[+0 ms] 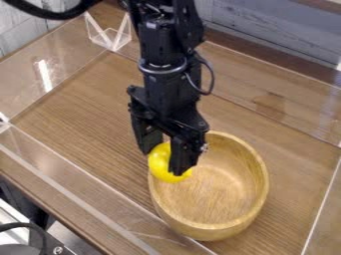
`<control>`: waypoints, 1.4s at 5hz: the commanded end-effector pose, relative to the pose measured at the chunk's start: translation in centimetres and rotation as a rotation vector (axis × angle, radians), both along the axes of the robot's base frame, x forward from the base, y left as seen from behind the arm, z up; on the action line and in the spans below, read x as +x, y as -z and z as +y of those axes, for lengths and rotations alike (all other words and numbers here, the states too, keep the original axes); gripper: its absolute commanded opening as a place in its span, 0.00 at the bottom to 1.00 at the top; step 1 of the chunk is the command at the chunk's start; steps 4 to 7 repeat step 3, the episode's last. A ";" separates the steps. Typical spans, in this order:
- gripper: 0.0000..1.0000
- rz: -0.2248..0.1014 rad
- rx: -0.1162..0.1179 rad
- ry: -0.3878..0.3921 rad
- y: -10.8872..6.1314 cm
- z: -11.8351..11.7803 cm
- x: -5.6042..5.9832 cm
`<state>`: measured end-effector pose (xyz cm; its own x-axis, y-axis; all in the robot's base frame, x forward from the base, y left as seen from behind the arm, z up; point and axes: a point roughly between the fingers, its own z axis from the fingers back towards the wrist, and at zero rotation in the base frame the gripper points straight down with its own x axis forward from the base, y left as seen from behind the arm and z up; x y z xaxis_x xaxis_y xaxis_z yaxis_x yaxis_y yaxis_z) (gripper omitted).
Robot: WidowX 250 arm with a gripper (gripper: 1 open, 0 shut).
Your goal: Remove the lemon from inside the brown bowl and put it on the table
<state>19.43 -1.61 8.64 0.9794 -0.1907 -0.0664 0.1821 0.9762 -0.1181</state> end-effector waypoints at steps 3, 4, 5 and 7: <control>0.00 -0.042 -0.004 -0.019 -1.1 0.9 -0.1; 0.00 -0.042 -0.004 -0.019 -1.1 0.9 -0.1; 0.00 -0.042 -0.004 -0.019 -1.1 0.9 -0.1; 0.00 -0.042 -0.004 -0.019 -1.1 0.9 -0.1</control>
